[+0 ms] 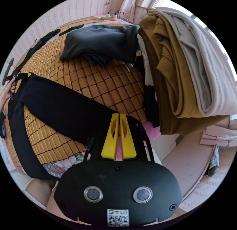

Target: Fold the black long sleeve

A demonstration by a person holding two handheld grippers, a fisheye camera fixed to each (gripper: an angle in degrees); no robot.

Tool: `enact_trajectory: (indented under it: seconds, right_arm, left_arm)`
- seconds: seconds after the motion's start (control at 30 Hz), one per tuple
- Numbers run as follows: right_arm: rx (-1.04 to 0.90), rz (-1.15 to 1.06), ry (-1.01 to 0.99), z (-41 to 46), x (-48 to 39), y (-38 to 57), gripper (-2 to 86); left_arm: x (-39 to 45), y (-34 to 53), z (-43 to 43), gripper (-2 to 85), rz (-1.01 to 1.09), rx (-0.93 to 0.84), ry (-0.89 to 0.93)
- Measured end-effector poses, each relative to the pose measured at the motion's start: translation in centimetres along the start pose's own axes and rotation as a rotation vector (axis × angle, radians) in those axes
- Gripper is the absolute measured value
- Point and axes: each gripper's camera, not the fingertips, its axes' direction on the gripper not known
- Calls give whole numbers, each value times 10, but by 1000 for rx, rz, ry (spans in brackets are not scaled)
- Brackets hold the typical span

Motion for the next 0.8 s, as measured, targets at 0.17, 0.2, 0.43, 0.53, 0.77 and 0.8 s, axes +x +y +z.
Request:
enact_trajectory:
  seconds: [0.17,0.2,0.43,0.53,0.77,0.8]
  right_arm:
    - [-29,-68,-99,34,-18,-5,-7]
    - [-37,-69,-116,42,-16,-7,-8]
    - [-101,-161,104,76,-38,-15,-7]
    - [-90,-293,173,73,-68,-22,-4]
    - [188,-714,-330,37,-271,-114,56]
    - [228,-794,-407,37,-320,-132,59]
  left_arm:
    - [-2,20,0,-7,21,23,3]
    - [-3,22,-1,-5,22,22,2]
    - [-39,96,-52,34,-139,189,205]
    - [-66,167,-91,36,-225,277,179]
    - [-150,365,-142,23,-517,222,-84]
    - [-156,377,-143,24,-537,214,-98]
